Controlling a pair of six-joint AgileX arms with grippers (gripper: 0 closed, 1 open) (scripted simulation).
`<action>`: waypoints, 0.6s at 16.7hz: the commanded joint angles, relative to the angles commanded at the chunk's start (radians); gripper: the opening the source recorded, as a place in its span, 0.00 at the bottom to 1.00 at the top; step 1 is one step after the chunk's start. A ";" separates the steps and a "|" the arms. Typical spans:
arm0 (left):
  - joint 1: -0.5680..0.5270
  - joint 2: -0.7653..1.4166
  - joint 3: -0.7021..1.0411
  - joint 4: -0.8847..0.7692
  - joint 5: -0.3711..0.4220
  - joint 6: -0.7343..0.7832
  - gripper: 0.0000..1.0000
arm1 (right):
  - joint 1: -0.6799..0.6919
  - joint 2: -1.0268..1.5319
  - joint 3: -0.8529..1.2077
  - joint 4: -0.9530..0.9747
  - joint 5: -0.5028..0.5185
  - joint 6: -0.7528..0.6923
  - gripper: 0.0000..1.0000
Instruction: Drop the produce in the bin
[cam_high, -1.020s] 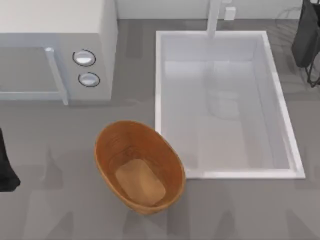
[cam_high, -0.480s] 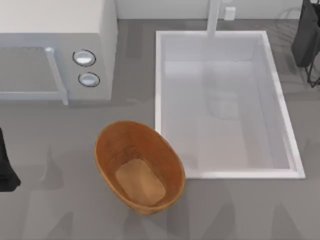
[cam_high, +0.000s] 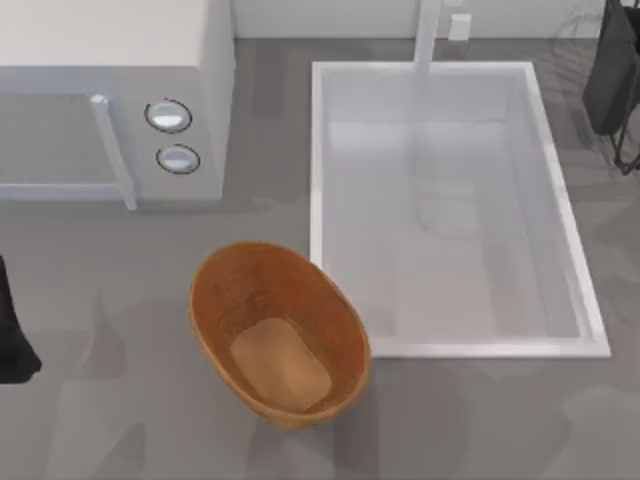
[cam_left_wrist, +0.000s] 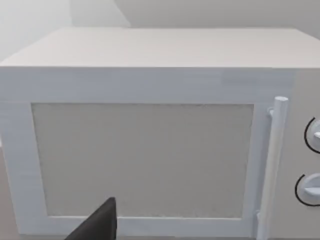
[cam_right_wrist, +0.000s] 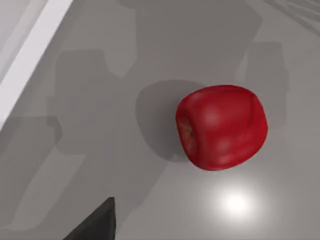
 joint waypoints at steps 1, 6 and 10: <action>0.000 0.000 0.000 0.000 0.000 0.000 1.00 | -0.009 0.090 0.063 -0.051 -0.003 -0.047 1.00; 0.000 0.000 0.000 0.000 0.000 0.000 1.00 | -0.044 0.476 0.340 -0.247 -0.014 -0.244 1.00; 0.000 0.000 0.000 0.000 0.000 0.000 1.00 | -0.060 0.633 0.475 -0.323 -0.020 -0.333 1.00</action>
